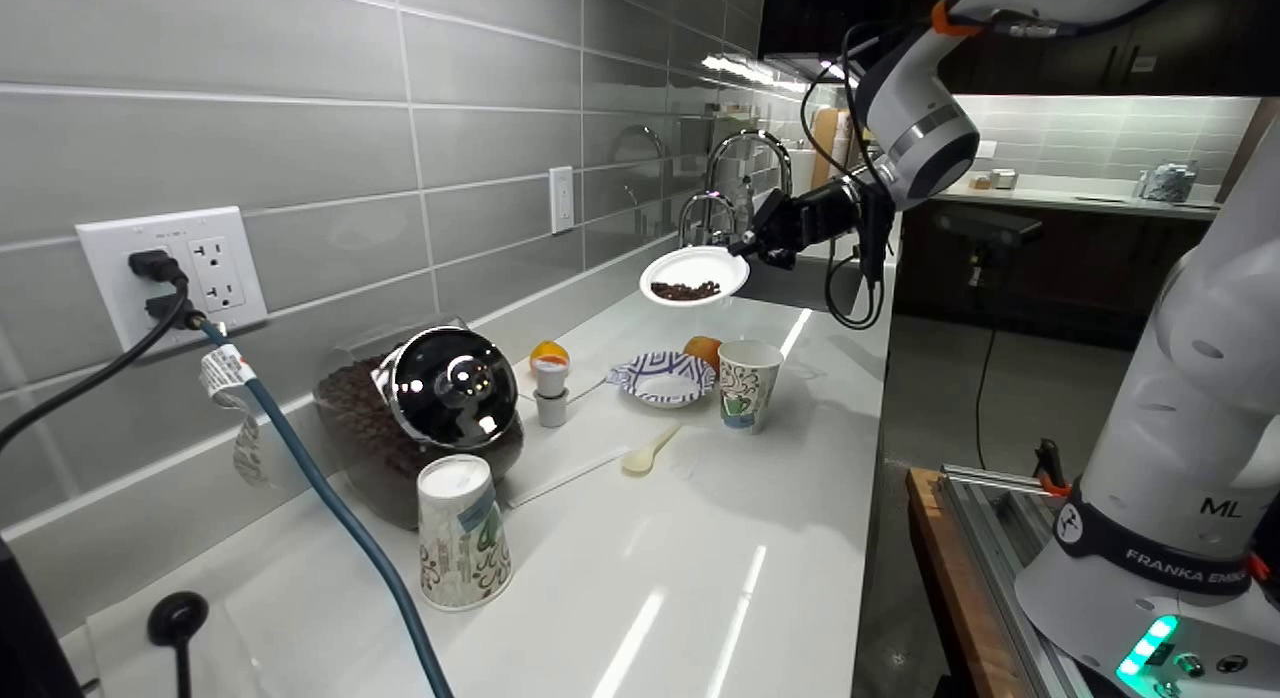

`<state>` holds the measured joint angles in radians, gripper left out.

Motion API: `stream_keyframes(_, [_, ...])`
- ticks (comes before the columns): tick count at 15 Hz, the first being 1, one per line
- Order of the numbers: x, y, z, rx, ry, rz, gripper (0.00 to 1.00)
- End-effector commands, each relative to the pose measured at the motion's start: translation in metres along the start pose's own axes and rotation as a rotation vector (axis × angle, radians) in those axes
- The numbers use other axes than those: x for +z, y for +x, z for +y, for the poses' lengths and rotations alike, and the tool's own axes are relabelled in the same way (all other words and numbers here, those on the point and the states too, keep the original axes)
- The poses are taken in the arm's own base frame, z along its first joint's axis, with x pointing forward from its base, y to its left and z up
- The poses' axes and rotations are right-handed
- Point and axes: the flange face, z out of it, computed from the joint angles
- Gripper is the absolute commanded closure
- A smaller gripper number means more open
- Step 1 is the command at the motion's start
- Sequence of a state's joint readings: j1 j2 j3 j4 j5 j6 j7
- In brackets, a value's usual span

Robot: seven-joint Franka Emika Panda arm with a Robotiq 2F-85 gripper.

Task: Pour the beans on the plate into the cup

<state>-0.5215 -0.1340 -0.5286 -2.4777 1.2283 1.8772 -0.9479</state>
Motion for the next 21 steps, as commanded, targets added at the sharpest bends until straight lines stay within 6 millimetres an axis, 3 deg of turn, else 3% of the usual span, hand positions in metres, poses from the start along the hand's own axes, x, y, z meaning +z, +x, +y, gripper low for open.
stream_keyframes(1, [-0.003, 0.012, 0.011, 0.004, -0.04, 0.051, 0.98])
stream_keyframes(5, [0.001, 0.023, 0.021, 0.009, -0.096, 0.081, 0.98])
stream_keyframes(12, [0.034, 0.029, 0.031, 0.014, -0.19, 0.076, 0.98])
stream_keyframes(21, [0.056, 0.028, 0.03, 0.007, -0.326, 0.069, 0.97])
